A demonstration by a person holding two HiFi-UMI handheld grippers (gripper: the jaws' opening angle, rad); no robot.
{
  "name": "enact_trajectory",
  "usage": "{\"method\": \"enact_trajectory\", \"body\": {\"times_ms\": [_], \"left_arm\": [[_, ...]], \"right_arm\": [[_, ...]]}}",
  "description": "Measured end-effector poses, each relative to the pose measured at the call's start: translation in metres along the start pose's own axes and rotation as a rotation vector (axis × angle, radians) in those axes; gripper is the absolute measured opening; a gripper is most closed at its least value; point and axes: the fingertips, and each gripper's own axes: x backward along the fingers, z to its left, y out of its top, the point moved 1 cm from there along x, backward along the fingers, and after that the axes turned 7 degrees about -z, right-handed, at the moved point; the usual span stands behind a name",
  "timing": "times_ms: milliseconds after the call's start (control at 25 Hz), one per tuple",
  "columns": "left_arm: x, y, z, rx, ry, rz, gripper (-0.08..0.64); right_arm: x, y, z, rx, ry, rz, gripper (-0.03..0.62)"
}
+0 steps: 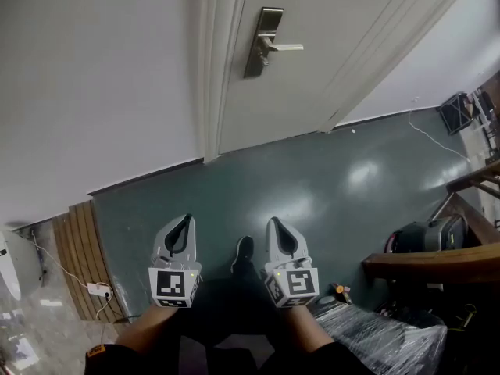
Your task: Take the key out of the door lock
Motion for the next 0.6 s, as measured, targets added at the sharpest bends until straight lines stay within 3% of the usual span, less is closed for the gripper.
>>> {"method": "enact_trajectory", "body": {"times_ms": [360, 600], "left_arm": [[-0.098, 0.021, -0.048, -0.013, 0.066, 0.023, 0.016], [-0.137, 0.019, -0.053, -0.041, 0.09, 0.047, 0.015]], "right_arm": [[-0.075, 0.019, -0.087, 0.039, 0.155, 0.006, -0.007], [-0.11, 0.021, -0.122, 0.007, 0.163, 0.012, -0.006]]}}
